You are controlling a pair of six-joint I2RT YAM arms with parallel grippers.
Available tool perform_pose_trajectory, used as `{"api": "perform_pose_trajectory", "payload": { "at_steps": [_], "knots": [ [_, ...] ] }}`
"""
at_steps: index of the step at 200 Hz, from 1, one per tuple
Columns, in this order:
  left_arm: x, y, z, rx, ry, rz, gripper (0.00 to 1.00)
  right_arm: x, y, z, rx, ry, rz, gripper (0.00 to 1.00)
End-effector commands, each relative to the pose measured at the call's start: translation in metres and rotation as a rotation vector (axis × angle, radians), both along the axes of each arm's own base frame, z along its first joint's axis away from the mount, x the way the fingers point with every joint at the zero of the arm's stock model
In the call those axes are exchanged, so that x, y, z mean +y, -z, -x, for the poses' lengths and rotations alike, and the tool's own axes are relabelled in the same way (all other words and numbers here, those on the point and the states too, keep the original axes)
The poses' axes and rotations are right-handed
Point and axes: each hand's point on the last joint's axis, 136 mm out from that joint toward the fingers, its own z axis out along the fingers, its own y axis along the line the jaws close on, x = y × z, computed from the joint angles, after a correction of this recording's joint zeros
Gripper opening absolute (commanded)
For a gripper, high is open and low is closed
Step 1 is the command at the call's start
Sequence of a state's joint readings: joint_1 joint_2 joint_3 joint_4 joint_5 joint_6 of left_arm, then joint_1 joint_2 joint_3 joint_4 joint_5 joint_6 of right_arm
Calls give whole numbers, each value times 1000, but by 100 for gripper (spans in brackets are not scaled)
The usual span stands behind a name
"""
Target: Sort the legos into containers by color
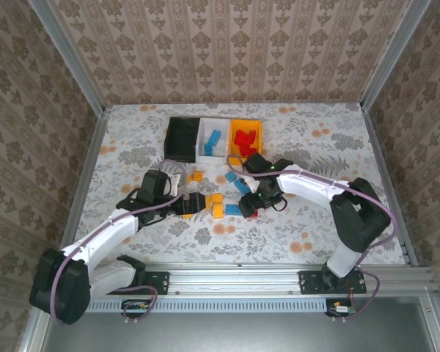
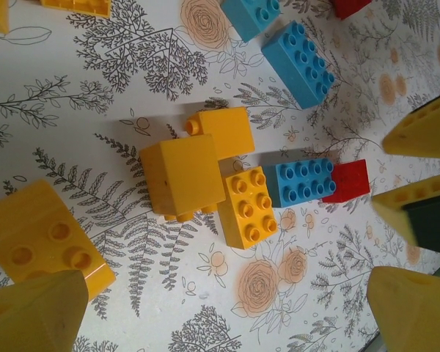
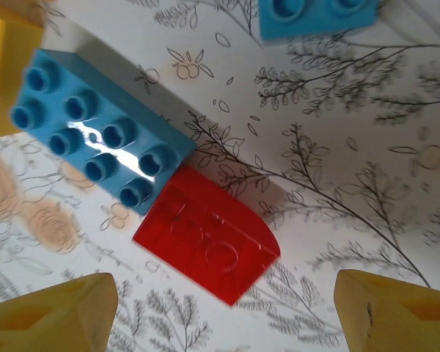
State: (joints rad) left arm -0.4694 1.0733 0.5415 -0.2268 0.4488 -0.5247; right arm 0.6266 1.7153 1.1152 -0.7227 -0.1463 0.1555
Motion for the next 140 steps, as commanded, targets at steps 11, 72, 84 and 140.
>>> {"api": "perform_pose_trajectory", "payload": {
  "at_steps": [11, 72, 84, 140],
  "knots": [
    [4, 0, 7, 10, -2, -3, 100, 22, 8, -5, 13, -42, -34, 79],
    [3, 2, 6, 15, -1, 2, 100, 27, 14, 24, 49, -69, -40, 69],
    [2, 2, 5, 18, 0, 6, 100, 24, 16, 27, 48, -66, -31, 65],
    [0, 2, 5, 23, 3, 13, 100, 18, 21, 23, 15, -48, 30, 44]
  ]
}}
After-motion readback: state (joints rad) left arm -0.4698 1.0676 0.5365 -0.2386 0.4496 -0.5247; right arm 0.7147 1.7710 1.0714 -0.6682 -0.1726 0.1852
